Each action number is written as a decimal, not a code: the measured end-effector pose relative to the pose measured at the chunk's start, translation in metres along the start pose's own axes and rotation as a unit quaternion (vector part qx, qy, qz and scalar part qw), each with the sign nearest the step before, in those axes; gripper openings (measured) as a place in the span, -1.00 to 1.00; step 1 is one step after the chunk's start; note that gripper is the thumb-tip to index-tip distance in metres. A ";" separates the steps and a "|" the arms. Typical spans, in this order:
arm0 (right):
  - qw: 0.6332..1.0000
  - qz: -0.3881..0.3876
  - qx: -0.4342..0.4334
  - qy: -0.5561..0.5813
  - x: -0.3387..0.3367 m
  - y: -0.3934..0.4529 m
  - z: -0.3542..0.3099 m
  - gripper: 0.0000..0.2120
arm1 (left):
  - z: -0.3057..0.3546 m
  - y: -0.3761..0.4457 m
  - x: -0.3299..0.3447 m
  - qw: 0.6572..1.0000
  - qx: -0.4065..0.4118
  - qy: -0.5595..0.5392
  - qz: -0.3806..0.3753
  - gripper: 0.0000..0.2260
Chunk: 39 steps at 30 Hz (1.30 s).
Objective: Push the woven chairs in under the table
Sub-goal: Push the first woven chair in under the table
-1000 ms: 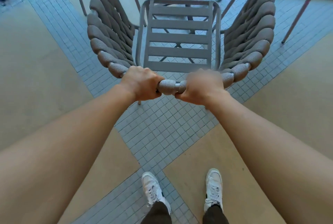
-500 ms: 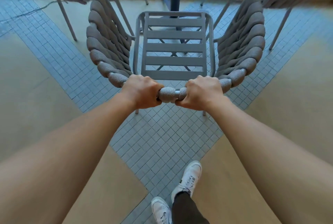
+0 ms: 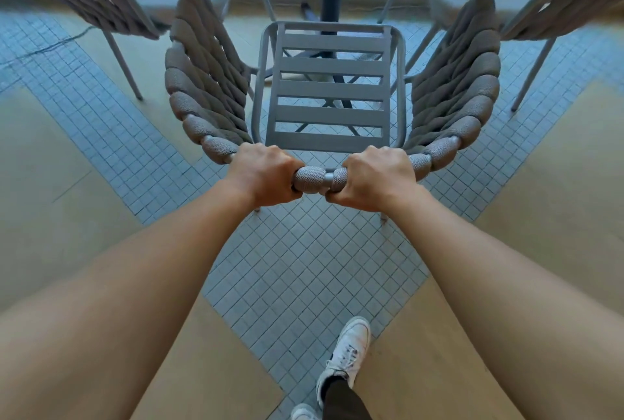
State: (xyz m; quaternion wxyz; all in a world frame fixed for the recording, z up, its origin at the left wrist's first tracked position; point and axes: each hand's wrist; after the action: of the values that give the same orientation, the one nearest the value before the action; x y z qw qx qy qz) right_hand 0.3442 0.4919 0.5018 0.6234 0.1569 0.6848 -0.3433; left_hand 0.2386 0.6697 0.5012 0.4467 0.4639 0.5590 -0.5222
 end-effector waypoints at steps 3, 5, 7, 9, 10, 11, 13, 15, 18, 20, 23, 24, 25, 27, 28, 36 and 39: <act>1.000 -0.003 -0.006 0.005 -0.004 0.014 0.004 -0.45 | -0.007 0.013 -0.001 1.000 -0.004 0.007 0.004 -0.70; 1.000 0.000 -0.009 0.009 -0.006 0.021 0.006 -0.44 | -0.011 0.020 -0.001 1.000 -0.010 0.014 0.011 -0.71; 1.000 0.002 -0.010 0.010 -0.008 0.027 0.008 -0.42 | -0.015 0.026 -0.001 1.000 -0.016 0.014 0.016 -0.72; 1.000 -0.001 -0.009 0.013 -0.010 0.032 0.011 -0.41 | -0.017 0.031 0.001 1.000 -0.014 0.010 0.018 -0.72; 1.000 -0.001 -0.011 0.014 -0.010 0.034 0.013 -0.40 | -0.018 0.033 0.002 1.000 -0.011 0.009 0.019 -0.72; 1.000 0.000 -0.013 0.015 -0.011 0.036 0.014 -0.38 | -0.019 0.035 0.001 1.000 -0.009 0.007 0.020 -0.71; 1.000 0.004 -0.021 0.017 -0.011 0.039 0.017 -0.35 | -0.021 0.038 0.001 1.000 -0.011 -0.001 0.016 -0.70; 0.999 0.001 -0.028 0.015 -0.012 0.043 0.020 -0.34 | -0.021 0.042 0.001 1.000 -0.013 -0.007 0.005 -0.68; 1.000 -0.006 -0.030 0.009 -0.014 0.045 0.028 -0.39 | -0.017 0.047 -0.002 1.000 -0.017 -0.009 -0.010 -0.66; 1.000 0.000 -0.026 0.006 -0.013 0.044 0.032 -0.38 | -0.015 0.047 -0.003 1.000 -0.017 -0.015 -0.016 -0.67; 0.999 0.014 -0.016 0.040 -0.011 0.037 0.031 -0.34 | -0.015 0.040 -0.005 0.998 -0.004 -0.054 0.005 -0.68; 0.997 0.022 -0.018 0.070 -0.010 0.033 0.032 -0.32 | -0.017 0.037 -0.006 0.996 0.009 -0.085 0.020 -0.65; 0.994 0.039 -0.026 0.102 -0.007 0.028 0.033 -0.30 | -0.018 0.032 -0.006 0.992 0.024 -0.116 0.039 -0.59; 0.980 0.122 -0.011 0.155 -0.003 0.014 0.035 -0.32 | -0.013 0.019 -0.004 0.984 0.008 -0.156 0.089 -0.41; 0.965 0.187 0.034 0.180 -0.001 0.007 0.034 -0.37 | -0.006 0.013 -0.003 0.974 -0.043 -0.182 0.131 -0.34; 0.396 0.075 0.503 0.764 -0.011 0.012 0.021 0.10 | 0.028 0.033 -0.012 0.309 -0.572 -0.753 0.099 -0.14; 0.375 0.068 0.494 0.782 -0.001 0.023 0.023 -0.36 | 0.026 0.042 -0.011 0.257 -0.532 -0.800 0.100 -0.46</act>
State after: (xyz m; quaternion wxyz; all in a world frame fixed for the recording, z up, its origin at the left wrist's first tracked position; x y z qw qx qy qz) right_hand 0.3759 0.4933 0.4968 -0.3557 0.6813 0.5640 -0.3020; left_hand 0.2819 0.6447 0.5032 0.8615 -0.4805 0.0176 -0.1632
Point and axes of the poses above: each hand's wrist, its own y-axis towards the middle knuckle, its own x-axis out of the palm, z = x × y, and after that the axes turned 2 degrees about x, right-handed
